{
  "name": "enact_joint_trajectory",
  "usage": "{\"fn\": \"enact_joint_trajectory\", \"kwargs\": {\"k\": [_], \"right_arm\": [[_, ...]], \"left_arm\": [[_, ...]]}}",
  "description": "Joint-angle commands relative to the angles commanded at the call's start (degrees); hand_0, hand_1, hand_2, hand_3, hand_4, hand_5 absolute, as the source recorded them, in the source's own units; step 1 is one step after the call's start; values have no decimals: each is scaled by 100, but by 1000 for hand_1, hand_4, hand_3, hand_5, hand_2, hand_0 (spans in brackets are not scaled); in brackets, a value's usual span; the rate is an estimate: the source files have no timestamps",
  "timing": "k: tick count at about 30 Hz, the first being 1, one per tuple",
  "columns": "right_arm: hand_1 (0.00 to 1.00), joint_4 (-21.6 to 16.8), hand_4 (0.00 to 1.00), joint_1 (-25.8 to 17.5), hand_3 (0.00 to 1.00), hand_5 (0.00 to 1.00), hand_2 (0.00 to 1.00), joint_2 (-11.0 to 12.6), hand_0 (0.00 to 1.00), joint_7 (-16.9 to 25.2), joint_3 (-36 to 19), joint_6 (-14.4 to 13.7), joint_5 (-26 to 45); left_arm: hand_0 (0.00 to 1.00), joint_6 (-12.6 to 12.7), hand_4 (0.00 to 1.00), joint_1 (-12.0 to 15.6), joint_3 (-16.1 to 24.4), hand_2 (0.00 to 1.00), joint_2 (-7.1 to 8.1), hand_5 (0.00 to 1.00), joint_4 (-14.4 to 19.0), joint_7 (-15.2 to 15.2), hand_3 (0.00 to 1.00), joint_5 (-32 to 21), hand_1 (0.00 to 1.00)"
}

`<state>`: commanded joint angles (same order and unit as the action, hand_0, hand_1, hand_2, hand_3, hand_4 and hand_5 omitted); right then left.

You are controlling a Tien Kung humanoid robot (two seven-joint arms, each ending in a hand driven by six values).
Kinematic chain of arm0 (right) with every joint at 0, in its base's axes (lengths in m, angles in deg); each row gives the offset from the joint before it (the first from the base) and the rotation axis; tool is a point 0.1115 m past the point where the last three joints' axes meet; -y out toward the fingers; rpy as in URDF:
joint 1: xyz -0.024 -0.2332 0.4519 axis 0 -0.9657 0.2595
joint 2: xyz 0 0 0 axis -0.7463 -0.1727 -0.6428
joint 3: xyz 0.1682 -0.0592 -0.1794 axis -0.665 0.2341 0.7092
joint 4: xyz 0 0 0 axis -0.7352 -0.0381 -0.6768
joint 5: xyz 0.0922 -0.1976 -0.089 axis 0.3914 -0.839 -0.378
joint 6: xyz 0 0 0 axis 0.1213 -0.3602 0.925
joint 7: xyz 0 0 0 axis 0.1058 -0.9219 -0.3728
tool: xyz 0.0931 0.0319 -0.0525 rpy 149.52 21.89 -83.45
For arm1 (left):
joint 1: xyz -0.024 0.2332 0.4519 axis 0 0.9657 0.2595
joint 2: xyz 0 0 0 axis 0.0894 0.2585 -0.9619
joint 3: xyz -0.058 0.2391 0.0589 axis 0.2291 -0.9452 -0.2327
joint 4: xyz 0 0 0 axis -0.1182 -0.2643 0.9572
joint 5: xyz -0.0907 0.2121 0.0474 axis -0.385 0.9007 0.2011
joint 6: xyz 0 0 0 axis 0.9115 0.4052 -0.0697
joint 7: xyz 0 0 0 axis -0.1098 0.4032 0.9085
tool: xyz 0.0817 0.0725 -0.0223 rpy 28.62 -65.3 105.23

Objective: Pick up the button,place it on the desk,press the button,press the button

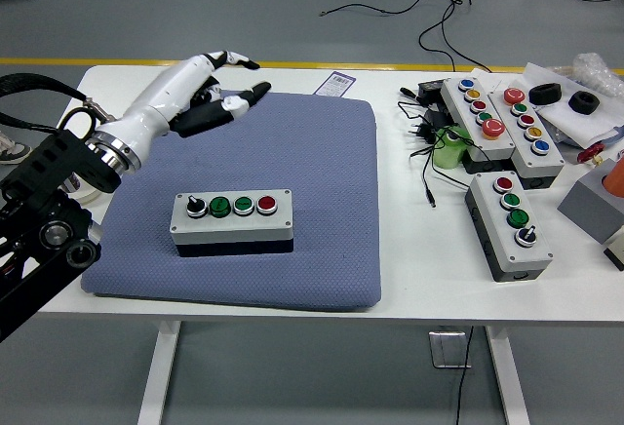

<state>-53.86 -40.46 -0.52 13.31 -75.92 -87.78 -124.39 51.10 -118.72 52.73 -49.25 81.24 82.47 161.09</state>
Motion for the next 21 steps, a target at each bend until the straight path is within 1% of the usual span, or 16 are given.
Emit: {"fn": "enact_joint_trajectory", "kwargs": {"k": [1,2,3,4,5,7,8,9,11,13,14,17,19,20,21], "right_arm": [[685,0,351,1,639,151,729,1,623,-2,3,0,0],[684,0,349,2,639,152,726,2,619,-5,9,-1,1],[684,0,349,2,639,152,726,4,619,-8,18,0,4],[684,0,349,3,639,152,726,4,619,-11,21,1,1],[684,0,349,1,639,152,726,2,619,-14,22,-1,3],[684,0,349,-3,639,152,726,-4,619,-19,16,-2,7],[683,0,349,-3,639,152,728,-5,619,-21,15,-2,6],[683,0,349,-4,639,152,728,-7,619,-25,13,-3,4],[683,0,349,-6,639,152,728,-12,619,-28,11,-4,9],[683,0,349,-7,639,152,728,-16,619,-32,0,-4,-5],[684,0,350,-8,639,152,727,-19,621,-33,-10,-4,-9],[684,0,350,-15,639,152,727,-29,621,-45,-64,-1,-65],[684,0,350,-18,639,152,727,-32,621,-50,-76,1,-85],[684,0,349,-21,639,152,727,-36,621,-51,-85,1,-91],[684,0,349,-24,639,152,727,-40,621,-53,-91,0,-95]], "left_arm": [[101,212,735,-2,47,267,-8,998,-104,-159,998,-223,207],[672,392,684,-1,123,864,-23,998,-257,-347,998,-447,777],[672,462,684,4,199,864,-43,998,-447,-596,998,-708,777],[672,410,684,11,258,864,-63,998,-598,-775,998,-931,777],[672,306,684,17,328,864,-87,998,-806,-1030,998,-1192,777],[672,101,684,14,424,864,-120,998,-1150,-1393,998,-1676,777],[822,8,673,11,454,948,-128,998,-1281,-1482,998,-1899,885],[822,-128,673,5,481,948,-134,998,-1445,-1564,998,-2160,885],[822,-313,673,-16,484,948,-143,998,-1770,-1639,998,-2644,885],[822,-422,673,-26,472,948,-153,998,-2044,-1669,998,-3091,885],[836,-495,670,-32,460,937,-161,998,-2194,-1688,967,-3352,891],[836,-675,670,-35,430,937,-200,998,-2595,-1739,967,-4097,891],[836,-745,670,-13,415,937,-222,998,-2772,-1739,967,-4581,891],[833,-785,663,-2,408,926,-232,998,-2827,-1736,947,-4767,888],[833,-827,663,13,399,926,-241,998,-2874,-1735,947,-5028,888]]}}
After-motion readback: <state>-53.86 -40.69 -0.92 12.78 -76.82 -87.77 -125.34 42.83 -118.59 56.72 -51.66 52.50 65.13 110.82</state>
